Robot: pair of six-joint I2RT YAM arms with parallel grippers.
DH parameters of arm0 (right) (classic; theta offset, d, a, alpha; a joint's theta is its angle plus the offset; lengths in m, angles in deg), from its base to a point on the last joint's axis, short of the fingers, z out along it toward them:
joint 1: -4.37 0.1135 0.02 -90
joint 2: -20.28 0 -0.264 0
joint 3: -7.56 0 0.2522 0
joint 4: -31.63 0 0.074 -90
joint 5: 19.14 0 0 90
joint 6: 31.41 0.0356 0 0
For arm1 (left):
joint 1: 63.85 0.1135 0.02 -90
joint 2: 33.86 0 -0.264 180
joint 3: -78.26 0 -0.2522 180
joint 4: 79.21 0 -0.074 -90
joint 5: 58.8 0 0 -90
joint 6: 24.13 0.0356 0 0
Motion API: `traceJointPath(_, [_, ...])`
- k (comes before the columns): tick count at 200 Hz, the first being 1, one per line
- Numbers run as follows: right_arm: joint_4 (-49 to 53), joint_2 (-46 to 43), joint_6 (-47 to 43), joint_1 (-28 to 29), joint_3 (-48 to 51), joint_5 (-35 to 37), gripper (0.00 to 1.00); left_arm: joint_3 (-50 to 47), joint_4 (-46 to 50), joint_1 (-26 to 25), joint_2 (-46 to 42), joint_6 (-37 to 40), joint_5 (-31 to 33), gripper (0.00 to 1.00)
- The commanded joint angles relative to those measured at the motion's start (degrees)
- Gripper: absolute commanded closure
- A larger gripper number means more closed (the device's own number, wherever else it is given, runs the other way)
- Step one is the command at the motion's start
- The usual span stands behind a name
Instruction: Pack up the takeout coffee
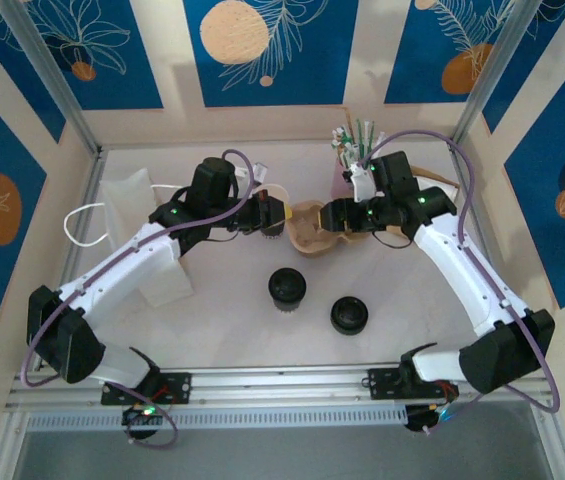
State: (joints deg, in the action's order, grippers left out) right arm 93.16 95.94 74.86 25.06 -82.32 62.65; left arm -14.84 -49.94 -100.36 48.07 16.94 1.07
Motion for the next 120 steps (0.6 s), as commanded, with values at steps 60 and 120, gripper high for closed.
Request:
traceJointPath(60, [-2.29,1.12,-2.21,0.77,1.58,-1.2,0.48,1.21,-0.92,-0.58,-0.33,0.41,-1.16,1.0])
traceJointPath(120, [-2.33,1.0,-2.59,0.79,1.72,-1.64,0.6,1.3,-0.77,-0.49,-0.46,0.35,-1.07,0.98])
